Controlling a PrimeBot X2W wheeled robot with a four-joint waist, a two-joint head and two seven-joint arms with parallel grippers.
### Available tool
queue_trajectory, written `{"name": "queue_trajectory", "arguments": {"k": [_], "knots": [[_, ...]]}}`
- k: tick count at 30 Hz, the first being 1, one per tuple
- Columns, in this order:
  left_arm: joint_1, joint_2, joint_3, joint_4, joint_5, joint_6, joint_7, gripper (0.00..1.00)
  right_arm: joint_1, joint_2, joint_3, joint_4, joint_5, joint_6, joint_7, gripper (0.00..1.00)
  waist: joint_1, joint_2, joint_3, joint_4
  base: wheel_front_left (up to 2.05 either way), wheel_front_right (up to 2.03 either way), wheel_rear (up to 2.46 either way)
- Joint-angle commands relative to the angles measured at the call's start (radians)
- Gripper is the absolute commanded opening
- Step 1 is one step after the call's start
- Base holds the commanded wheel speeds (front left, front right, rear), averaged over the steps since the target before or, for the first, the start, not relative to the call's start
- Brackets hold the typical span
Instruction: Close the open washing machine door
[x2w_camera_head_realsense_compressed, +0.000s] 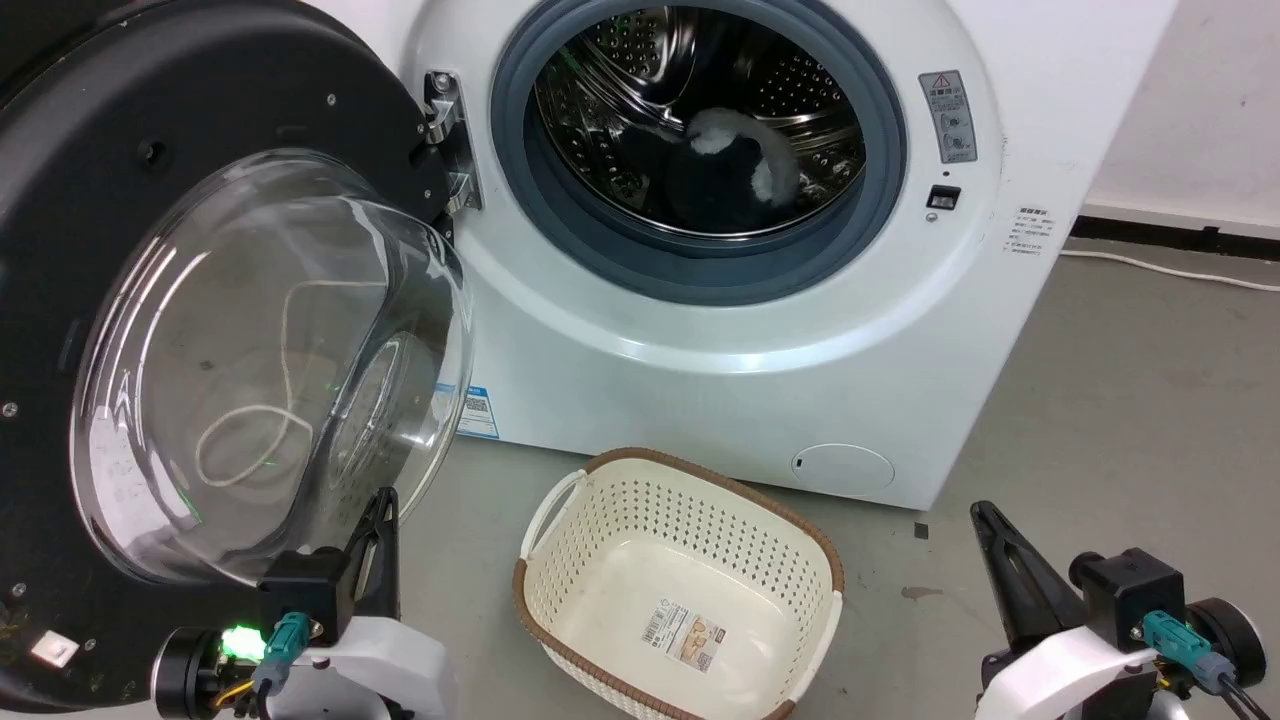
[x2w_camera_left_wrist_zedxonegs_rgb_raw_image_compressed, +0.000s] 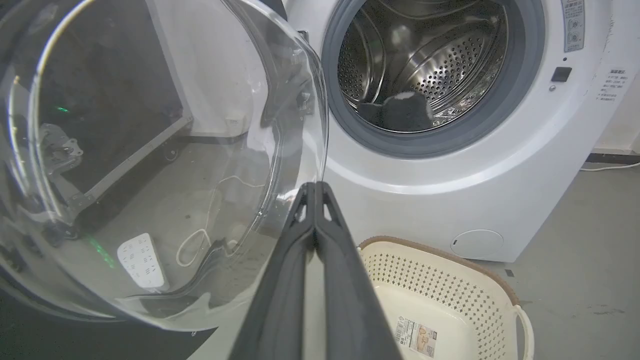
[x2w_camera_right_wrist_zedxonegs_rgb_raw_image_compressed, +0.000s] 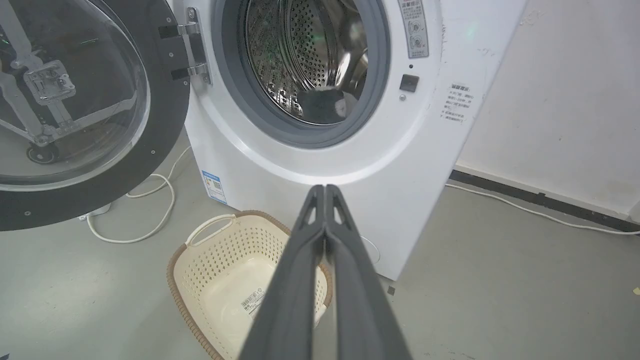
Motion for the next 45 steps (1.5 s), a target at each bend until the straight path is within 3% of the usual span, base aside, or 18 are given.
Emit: {"name": "queue_trajectory", "arguments": {"k": [1, 18, 19, 43, 45], "knots": [[0.011, 0.0, 0.0, -0.004, 0.003, 0.002, 0.0, 0.0, -0.013, 0.0, 0.0, -0.004, -0.005, 0.001, 0.0, 0.0, 0.0, -0.0001, 0.0, 0.0, 0.0, 0.0, 0.0], [0.011, 0.0, 0.0, -0.004, 0.003, 0.002, 0.0, 0.0, -0.013, 0.0, 0.0, -0.004, -0.005, 0.001, 0.0, 0.0, 0.0, -0.0001, 0.0, 0.0, 0.0, 0.0, 0.0], [0.0, 0.0, -0.001, 0.0, 0.0, 0.0, 0.0, 1.0, 0.0, 0.0, 0.0, 0.0, 0.0, 0.0, 0.0, 1.0, 0.0, -0.0001, 0.0, 0.0, 0.0, 0.0, 0.0], [0.003, 0.0, -0.051, 0.026, -0.081, 0.009, -0.044, 0.98, 0.019, 0.0, 0.02, 0.022, 0.077, 0.0, -0.044, 1.0, 0.0, -0.0001, 0.0, 0.0, 0.0, 0.0, 0.0], [0.003, 0.0, -0.056, 0.029, -0.089, 0.01, -0.049, 0.0, 0.02, 0.0, 0.022, 0.024, 0.084, 0.0, -0.049, 1.0, 0.0, -0.0001, 0.0, 0.001, 0.0, 0.0, 0.0]]}}
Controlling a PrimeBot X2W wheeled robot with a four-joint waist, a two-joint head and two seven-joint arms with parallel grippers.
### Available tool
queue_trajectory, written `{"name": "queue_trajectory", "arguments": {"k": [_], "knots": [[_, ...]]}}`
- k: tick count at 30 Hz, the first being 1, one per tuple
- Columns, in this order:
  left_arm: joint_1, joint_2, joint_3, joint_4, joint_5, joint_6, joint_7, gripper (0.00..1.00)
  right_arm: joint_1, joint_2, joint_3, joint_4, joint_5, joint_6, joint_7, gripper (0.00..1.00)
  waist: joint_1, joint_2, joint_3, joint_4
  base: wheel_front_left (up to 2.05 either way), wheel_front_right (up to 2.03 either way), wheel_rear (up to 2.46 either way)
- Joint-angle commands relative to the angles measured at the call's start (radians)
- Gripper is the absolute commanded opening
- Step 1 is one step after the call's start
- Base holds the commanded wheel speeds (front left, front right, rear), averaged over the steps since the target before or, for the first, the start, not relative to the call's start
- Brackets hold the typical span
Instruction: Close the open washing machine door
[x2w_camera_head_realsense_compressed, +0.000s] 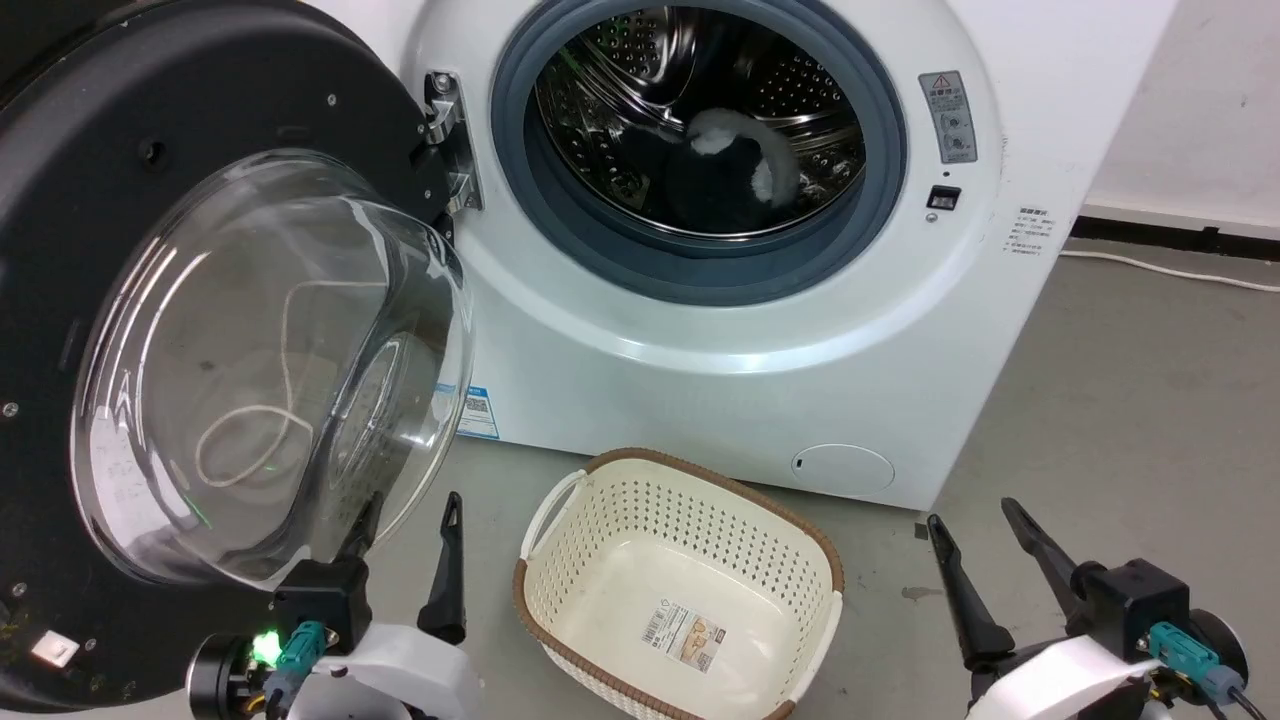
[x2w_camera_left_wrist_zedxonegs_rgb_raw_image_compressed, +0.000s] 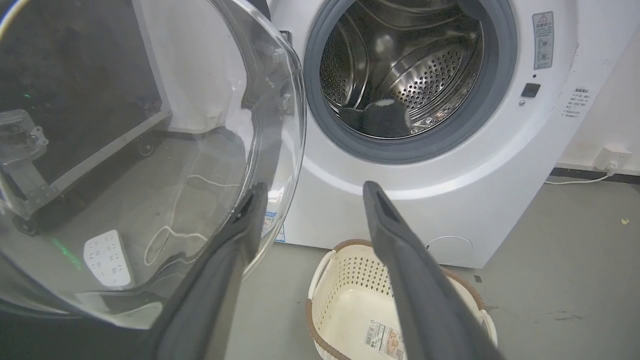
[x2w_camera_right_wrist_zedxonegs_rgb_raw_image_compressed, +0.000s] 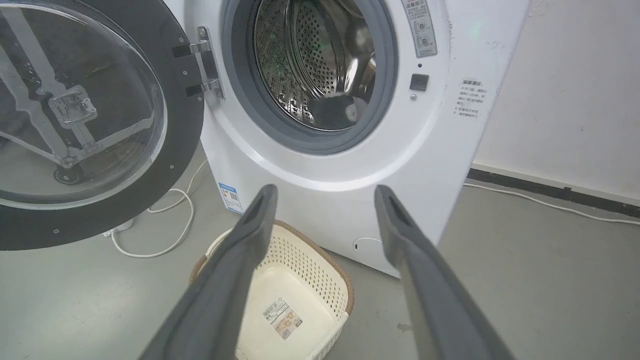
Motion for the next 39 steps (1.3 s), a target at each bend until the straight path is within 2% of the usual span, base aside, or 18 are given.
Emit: {"name": "queue_trajectory", "arguments": {"k": [1, 11, 22, 26, 27, 29, 30, 31, 33, 34, 37, 39], "knots": [[0.004, 0.0, -0.007, 0.006, -0.017, 0.006, -0.011, 0.0, 0.016, 0.0, 0.005, 0.005, 0.015, 0.0, -0.01, 1.0, 0.0, 0.0, 0.0, 0.0, 0.0, 0.0, 0.0], [-0.011, 0.0, -0.018, -0.018, -0.028, -0.004, -0.03, 0.0, 0.023, 0.0, 0.011, 0.015, 0.049, 0.0, -0.029, 1.0, 0.0, 0.0, -0.002, 0.007, 0.0, 0.0, 0.0], [-0.093, 0.0, 0.087, -0.211, -0.021, 0.005, -0.053, 0.0, 0.038, 0.0, 0.023, 0.032, 0.096, 0.0, -0.052, 1.0, 0.0, 0.0, -0.011, 0.051, 0.0, 0.0, 0.0], [-0.125, 0.0, 0.204, -0.28, -0.025, 0.019, -0.064, 0.0, 0.044, 0.0, 0.028, 0.039, 0.116, 0.0, -0.062, 1.0, 0.0, 0.0, -0.016, 0.082, 0.0, 0.0, 0.0], [-0.125, 0.0, 0.204, -0.28, -0.025, 0.019, -0.064, 0.0, 0.044, 0.0, 0.028, 0.039, 0.116, 0.0, -0.062, 1.0, 0.0, 0.0, -0.016, 0.082, 0.0, 0.0, 0.0], [-0.138, 0.001, 0.295, -0.306, -0.034, 0.027, -0.07, 0.0, 0.05, 0.0, 0.03, 0.043, 0.128, 0.0, -0.068, 1.0, 0.0, 0.0, -0.017, 0.104, 0.0, 0.0, 0.0], [-0.138, 0.001, 0.295, -0.306, -0.034, 0.027, -0.07, 0.0, 0.05, 0.0, 0.03, 0.043, 0.128, 0.0, -0.068, 1.0, 0.0, 0.0, -0.017, 0.104, 0.0, 0.0, 0.0], [-0.147, 0.001, 0.359, -0.314, -0.047, 0.031, -0.074, 0.0, 0.055, 0.0, 0.029, 0.046, 0.136, 0.0, -0.073, 1.0, 0.0, 0.0, -0.017, 0.12, 0.0, 0.0, 0.0], [-0.153, 0.002, 0.391, -0.315, -0.054, 0.033, -0.076, 0.0, 0.057, 0.0, 0.028, 0.047, 0.14, 0.0, -0.075, 1.0, 0.0, 0.0, -0.016, 0.128, 0.0, 0.0, 0.0], [-0.16, 0.006, 0.446, -0.302, -0.072, 0.032, -0.08, 0.0, 0.061, 0.0, 0.026, 0.048, 0.149, 0.0, -0.079, 1.0, 0.0, 0.0, -0.014, 0.146, 0.0, 0.0, 0.0], [-0.165, 0.013, 0.486, -0.265, -0.094, 0.026, -0.085, 0.0, 0.065, 0.0, 0.025, 0.05, 0.158, 0.0, -0.083, 1.0, 0.0, 0.0, -0.009, 0.165, 0.0, 0.0, 0.0], [-0.18, 0.042, 0.528, -0.179, -0.122, 0.021, -0.08, 0.0, 0.065, 0.0, 0.025, 0.051, 0.164, 0.0, -0.089, 1.0, 0.0, 0.0, 0.005, 0.188, 0.0, 0.0, 0.0]]}}
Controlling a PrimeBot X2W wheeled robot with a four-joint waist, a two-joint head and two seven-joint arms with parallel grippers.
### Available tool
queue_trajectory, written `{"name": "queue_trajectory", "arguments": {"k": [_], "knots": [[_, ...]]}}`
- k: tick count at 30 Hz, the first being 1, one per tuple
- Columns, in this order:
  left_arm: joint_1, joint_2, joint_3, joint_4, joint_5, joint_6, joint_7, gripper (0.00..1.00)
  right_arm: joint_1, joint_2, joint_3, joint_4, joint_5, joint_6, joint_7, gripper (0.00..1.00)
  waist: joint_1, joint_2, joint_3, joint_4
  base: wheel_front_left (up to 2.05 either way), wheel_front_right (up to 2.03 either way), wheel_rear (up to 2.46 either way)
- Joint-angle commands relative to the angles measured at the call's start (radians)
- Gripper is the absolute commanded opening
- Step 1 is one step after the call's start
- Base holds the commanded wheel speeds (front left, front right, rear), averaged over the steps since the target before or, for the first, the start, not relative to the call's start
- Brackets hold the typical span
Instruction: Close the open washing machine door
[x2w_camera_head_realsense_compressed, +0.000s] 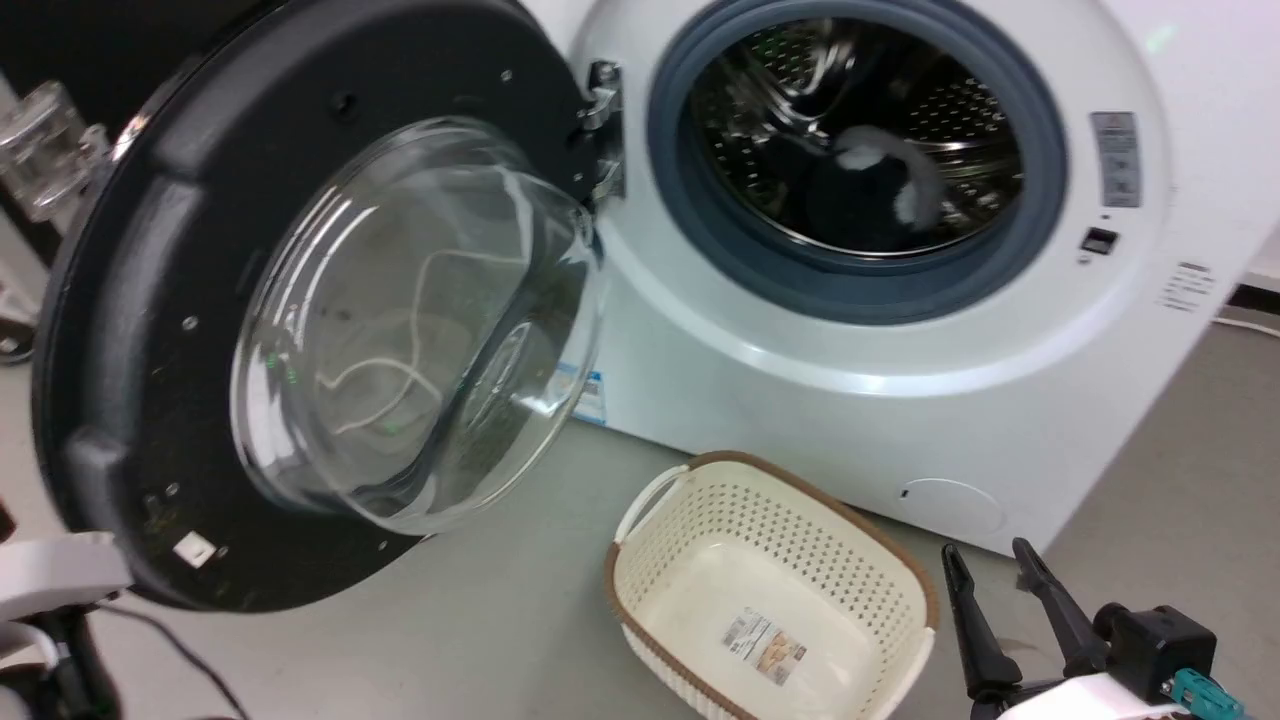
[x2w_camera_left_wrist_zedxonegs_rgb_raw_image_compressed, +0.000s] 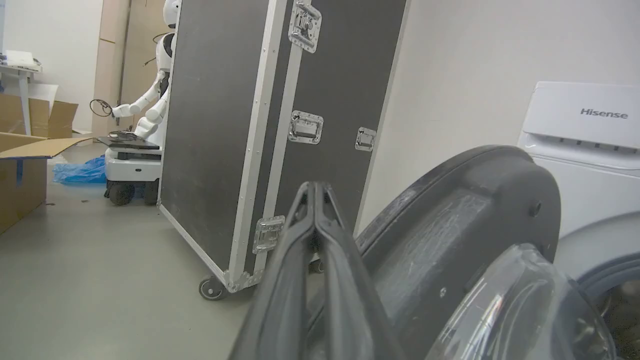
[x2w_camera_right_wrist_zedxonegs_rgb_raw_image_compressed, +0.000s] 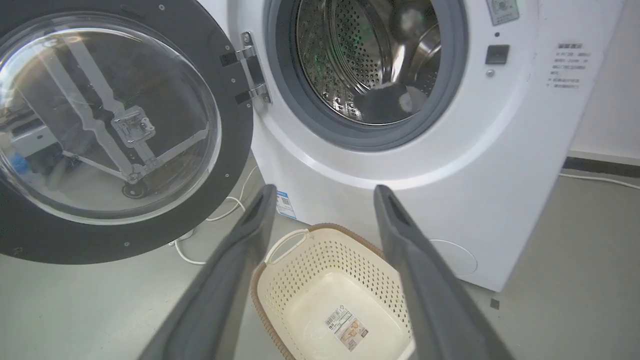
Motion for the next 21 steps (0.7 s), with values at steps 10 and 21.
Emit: {"name": "queue_trajectory", "arguments": {"k": [10, 21], "knots": [[-0.112, 0.153, 0.069, 0.261, -0.099, -0.033, 0.127, 0.0, -0.009, 0.0, -0.018, -0.014, -0.015, 0.001, -0.005, 1.0, 0.0, 0.0, 0.103, 0.051, 0.0, 0.0, 0.0], [-0.158, 0.188, 0.072, 0.356, -0.387, -0.107, 0.484, 0.0, -0.013, 0.0, -0.038, -0.067, -0.007, 0.001, 0.022, 1.0, 0.0, 0.0, 0.167, 0.082, 0.0, 0.0, 0.0]]}}
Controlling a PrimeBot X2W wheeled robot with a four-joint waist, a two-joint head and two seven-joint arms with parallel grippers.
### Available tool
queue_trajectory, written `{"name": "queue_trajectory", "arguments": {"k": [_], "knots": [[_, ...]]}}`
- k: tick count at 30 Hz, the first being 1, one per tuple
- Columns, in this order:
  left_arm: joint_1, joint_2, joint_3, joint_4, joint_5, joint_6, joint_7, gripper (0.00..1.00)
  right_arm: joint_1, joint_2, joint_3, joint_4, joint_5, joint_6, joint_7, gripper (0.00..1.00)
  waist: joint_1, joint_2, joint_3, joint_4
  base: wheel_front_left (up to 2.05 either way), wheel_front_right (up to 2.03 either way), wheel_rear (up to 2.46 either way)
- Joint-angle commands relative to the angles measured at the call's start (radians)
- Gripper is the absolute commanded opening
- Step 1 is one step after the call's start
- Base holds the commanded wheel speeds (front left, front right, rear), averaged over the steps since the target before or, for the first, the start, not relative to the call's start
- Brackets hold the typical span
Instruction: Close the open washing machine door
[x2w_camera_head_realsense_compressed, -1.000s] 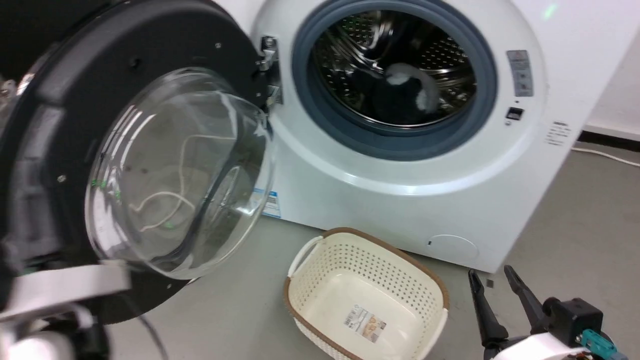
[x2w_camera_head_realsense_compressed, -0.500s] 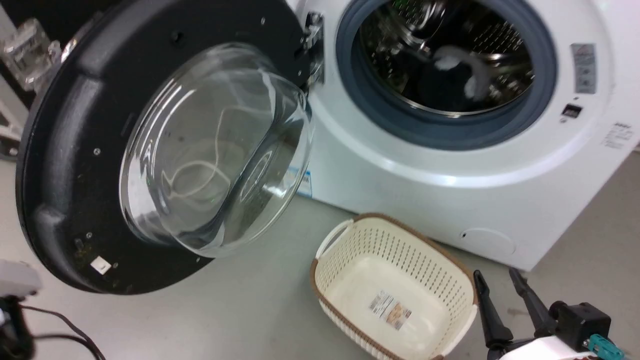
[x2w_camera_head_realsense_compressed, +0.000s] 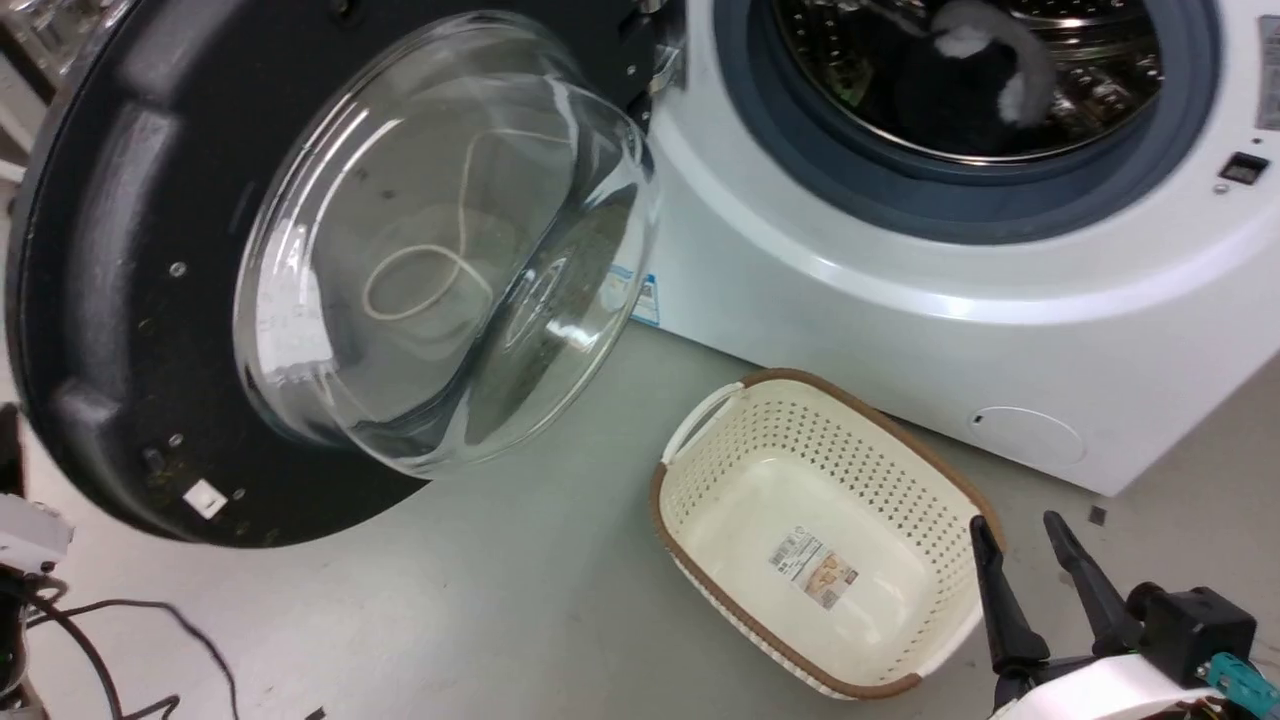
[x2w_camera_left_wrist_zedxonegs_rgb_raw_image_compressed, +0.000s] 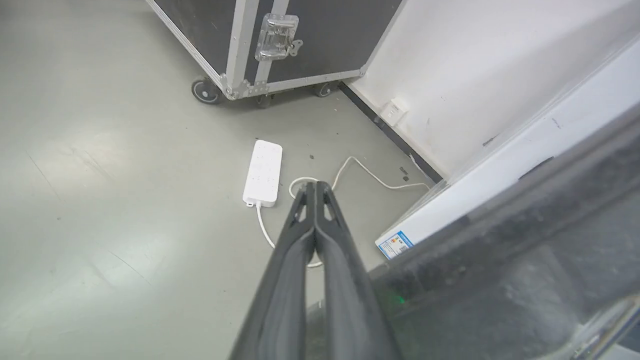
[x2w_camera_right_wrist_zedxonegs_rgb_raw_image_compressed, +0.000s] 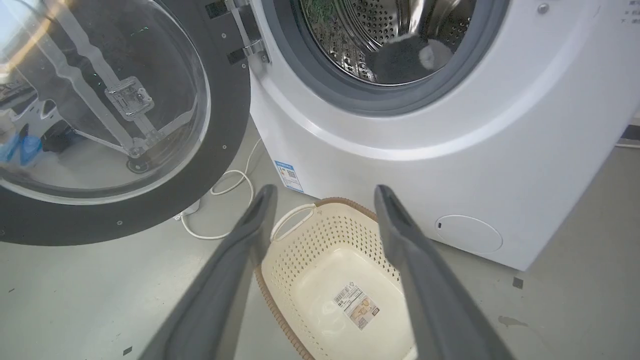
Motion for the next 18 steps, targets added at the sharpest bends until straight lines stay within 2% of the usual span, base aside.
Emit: {"name": "queue_trajectory", "arguments": {"k": [1, 8, 18], "knots": [[-0.012, -0.001, 0.009, -0.006, -0.048, -0.009, 0.04, 0.0, -0.005, 0.0, -0.003, -0.007, 0.011, 0.001, -0.002, 1.0, -0.0001, 0.0, 0.002, 0.011, 0.0, 0.0, 0.0], [0.022, -0.027, -0.039, -0.082, -0.214, -0.019, 0.205, 0.0, 0.0, 0.0, -0.011, -0.006, 0.039, 0.001, -0.009, 1.0, -0.0001, 0.0, 0.001, 0.06, 0.0, 0.0, 0.0], [0.136, -0.042, -0.193, -0.246, -0.331, -0.029, 0.344, 0.0, 0.003, 0.0, -0.036, 0.038, 0.113, 0.001, -0.062, 1.0, -0.0001, 0.0, -0.042, 0.117, 0.0, 0.0, 0.0]]}}
